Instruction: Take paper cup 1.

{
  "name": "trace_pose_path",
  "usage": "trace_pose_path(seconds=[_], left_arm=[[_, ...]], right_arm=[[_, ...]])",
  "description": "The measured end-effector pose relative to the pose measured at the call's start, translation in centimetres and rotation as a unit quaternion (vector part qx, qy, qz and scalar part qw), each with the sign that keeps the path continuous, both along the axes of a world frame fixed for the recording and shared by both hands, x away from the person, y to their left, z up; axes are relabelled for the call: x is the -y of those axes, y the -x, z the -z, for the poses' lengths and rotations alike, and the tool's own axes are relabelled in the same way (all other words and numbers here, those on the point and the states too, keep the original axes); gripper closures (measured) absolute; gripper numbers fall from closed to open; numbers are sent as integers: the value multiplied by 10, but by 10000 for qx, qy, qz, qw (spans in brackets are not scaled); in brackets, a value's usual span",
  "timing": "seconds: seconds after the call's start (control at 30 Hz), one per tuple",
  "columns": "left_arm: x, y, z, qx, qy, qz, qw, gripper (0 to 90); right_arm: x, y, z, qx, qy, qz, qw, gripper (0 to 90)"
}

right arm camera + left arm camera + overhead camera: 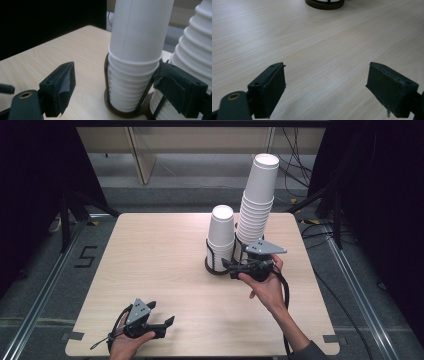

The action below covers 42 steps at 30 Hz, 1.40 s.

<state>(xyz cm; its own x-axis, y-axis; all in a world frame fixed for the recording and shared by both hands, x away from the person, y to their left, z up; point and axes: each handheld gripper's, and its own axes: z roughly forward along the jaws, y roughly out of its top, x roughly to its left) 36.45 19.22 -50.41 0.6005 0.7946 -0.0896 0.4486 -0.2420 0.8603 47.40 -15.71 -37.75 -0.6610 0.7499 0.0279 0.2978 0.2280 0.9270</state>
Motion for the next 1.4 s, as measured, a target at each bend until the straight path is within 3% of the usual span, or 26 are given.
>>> trace_pose_path(seconds=[0.13, 0.2, 0.27, 0.4, 0.43, 0.73, 1.1, 1.13, 1.4], left_arm=[[1, 0, 1, 5, 81, 14, 10000, 146], [0, 1, 0, -13, -30, 33, 10000, 146], [2, 1, 1, -3, 31, 31, 10000, 146], [1, 1, 0, -14, -26, 20, 10000, 146], [1, 1, 0, -14, -26, 20, 10000, 146], [0, 1, 0, 2, 23, 27, 10000, 146], [0, 1, -1, 10, 23, 53, 10000, 146], [-1, 0, -1, 16, 33, 50, 10000, 146], [0, 1, -1, -5, 49, 11, 10000, 146]], right_arm=[[-7, -10, -13, 163, -54, 155, 9997, 159], [-8, -12, -14, 144, -106, 157, 9997, 159], [-11, -18, -18, 214, -111, 179, 9996, 158], [-19, -25, -23, 162, -7, 339, 9993, 157], [-19, -29, -24, 238, 49, 382, 9990, 157], [-31, -51, -27, 105, 77, 572, 9983, 157], [-44, -67, -28, 86, 156, 856, 9962, 155], [-46, -68, -28, -23, 92, 865, 9962, 155], [-53, -78, -25, -104, 141, 1058, 9942, 154]])
